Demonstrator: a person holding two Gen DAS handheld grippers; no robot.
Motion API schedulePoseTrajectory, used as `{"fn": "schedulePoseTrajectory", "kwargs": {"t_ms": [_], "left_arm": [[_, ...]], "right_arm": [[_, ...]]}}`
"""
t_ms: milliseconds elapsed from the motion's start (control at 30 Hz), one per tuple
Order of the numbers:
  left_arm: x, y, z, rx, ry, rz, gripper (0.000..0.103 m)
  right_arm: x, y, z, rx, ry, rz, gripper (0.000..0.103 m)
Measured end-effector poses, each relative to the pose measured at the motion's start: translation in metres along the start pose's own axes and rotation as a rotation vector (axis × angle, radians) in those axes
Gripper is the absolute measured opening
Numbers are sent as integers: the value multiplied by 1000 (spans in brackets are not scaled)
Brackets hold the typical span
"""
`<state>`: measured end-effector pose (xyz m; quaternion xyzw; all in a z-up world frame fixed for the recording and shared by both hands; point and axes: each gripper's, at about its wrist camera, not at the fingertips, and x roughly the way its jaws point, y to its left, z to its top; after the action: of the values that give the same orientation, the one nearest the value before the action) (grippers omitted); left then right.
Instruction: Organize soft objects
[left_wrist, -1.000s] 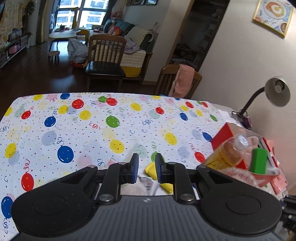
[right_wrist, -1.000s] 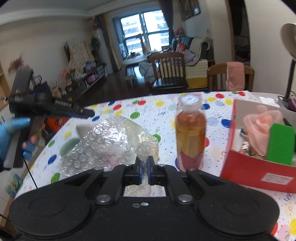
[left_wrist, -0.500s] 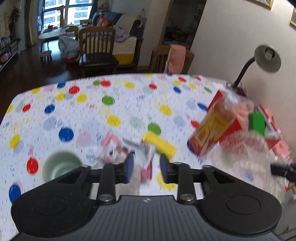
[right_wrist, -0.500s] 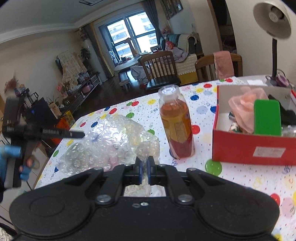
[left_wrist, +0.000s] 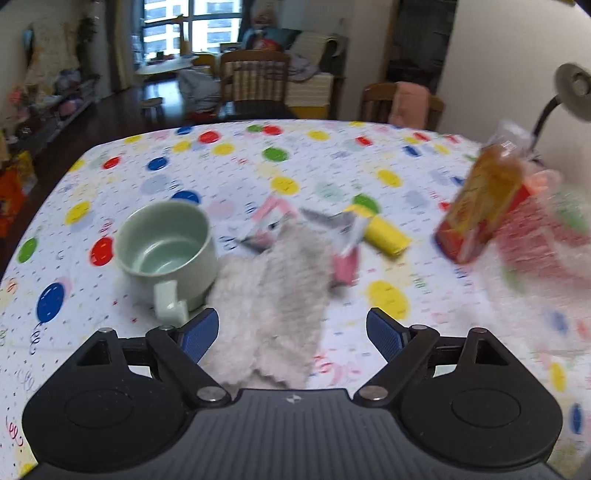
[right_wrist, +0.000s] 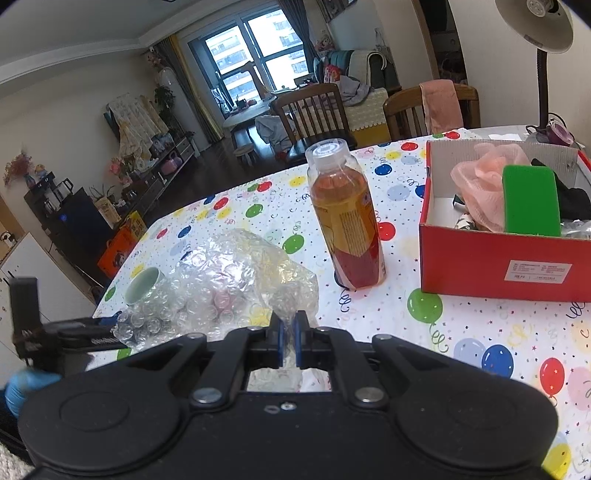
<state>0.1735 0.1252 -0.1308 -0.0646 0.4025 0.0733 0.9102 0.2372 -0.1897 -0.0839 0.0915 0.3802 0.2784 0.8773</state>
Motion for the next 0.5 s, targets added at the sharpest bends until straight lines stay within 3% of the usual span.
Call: {"fn": "schedulePoseTrajectory", "kwargs": {"t_ms": [167,500], "left_arm": [[32,3,-7,0,40,56,88],[67,4,-10,-44,105,67,87]], "right_arm": [[2,-1,-1,1,16,-6,5],[4,-5,-4,15,43,-20,5]]}}
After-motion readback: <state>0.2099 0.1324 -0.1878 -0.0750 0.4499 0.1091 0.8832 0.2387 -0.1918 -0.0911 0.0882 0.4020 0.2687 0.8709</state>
